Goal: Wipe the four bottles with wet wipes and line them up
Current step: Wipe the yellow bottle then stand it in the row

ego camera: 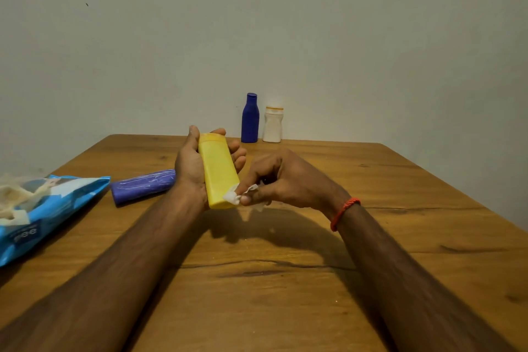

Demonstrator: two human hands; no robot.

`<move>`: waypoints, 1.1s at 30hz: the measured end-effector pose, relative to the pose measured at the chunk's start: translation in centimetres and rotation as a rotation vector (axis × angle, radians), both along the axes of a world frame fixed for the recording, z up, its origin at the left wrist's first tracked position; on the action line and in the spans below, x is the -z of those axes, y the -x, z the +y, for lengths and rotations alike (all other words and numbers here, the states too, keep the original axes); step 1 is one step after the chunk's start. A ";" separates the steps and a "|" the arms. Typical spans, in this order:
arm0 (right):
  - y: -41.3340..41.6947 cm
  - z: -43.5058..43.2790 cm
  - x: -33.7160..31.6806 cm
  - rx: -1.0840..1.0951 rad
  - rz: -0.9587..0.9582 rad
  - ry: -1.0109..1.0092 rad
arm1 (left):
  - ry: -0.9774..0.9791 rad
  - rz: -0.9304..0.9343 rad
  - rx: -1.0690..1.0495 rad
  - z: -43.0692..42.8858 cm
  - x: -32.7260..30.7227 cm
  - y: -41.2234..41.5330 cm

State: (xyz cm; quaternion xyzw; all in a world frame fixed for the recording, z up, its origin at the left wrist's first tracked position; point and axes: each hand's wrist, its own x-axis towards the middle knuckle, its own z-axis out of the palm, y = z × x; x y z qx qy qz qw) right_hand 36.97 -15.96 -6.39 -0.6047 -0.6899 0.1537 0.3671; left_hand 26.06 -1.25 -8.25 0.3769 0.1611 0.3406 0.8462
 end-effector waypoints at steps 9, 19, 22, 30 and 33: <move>1.0 1.8 1.8 0.426 -0.084 -0.416 | -0.075 -0.072 0.125 -2.2 0.3 -1.3; 1.2 1.3 1.0 0.078 -0.131 -0.058 | -0.066 -0.126 0.025 -0.9 -0.2 -0.5; 1.5 1.1 0.8 -0.040 -0.122 0.115 | -0.078 -0.103 -0.040 -0.5 -0.1 -0.3; 0.2 0.2 0.1 0.132 0.582 -0.214 | -0.013 -0.143 -0.089 -0.4 -0.4 0.0; -0.4 0.7 0.2 0.240 0.759 -0.256 | 0.020 -0.081 -0.085 -0.9 -0.5 -0.2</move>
